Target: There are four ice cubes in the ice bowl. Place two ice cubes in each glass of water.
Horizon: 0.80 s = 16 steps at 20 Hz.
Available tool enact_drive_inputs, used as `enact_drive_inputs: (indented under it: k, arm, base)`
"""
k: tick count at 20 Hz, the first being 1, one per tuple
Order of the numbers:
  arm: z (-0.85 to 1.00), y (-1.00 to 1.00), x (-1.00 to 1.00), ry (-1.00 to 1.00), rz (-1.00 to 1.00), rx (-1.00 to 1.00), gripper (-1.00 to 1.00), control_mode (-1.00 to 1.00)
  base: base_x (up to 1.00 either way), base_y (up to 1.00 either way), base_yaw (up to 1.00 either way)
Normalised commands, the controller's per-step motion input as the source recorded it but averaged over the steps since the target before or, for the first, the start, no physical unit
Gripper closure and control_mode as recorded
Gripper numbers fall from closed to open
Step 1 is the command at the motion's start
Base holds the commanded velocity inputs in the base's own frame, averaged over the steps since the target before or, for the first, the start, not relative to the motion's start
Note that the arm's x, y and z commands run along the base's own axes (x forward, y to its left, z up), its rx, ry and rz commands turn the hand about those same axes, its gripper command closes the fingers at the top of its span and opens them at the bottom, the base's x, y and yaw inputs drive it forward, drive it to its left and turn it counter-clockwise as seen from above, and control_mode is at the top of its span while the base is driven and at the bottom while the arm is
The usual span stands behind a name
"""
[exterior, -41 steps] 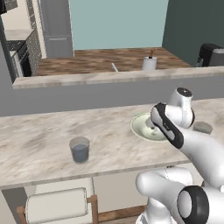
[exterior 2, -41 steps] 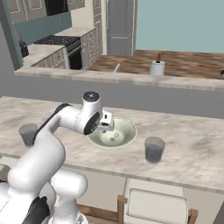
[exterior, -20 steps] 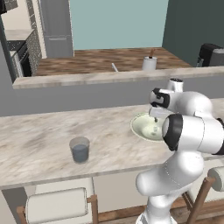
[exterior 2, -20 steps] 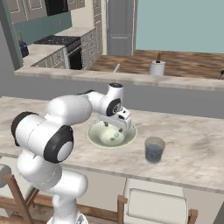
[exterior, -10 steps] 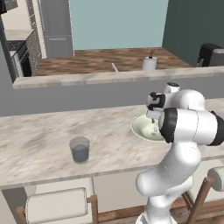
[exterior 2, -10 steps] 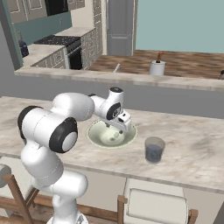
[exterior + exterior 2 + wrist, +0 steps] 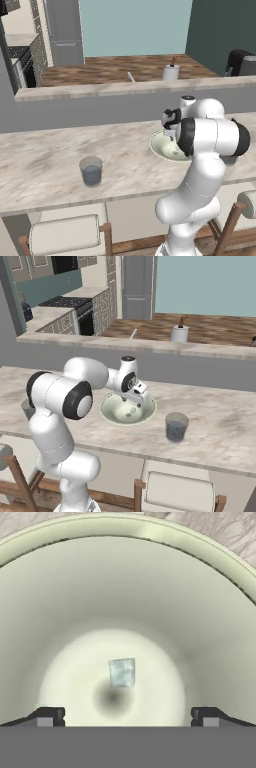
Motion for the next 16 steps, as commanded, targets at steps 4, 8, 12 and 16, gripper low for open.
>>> enact_drive_inputs:
  k: [4, 8, 12, 16]
  arm:
    - [-0.36, 0.01, 0.00, 0.02, 0.00, -0.15, -1.00, -1.00]
    - [-0.32, 0.00, 0.00, 0.00, 0.00, -0.08, -1.00, -1.00]
    - [-0.13, 0.00, 0.03, 0.00, 0.00, 0.00, -1.00, -1.00]
    - [-0.03, 0.00, 0.12, 0.00, 0.00, 0.00, -1.00, -1.00]
  base:
    - [0.00, 0.00, 0.00]
    - [0.00, 0.00, 0.00]
    - [0.00, 0.00, 0.00]
    - [0.00, 0.00, 0.00]
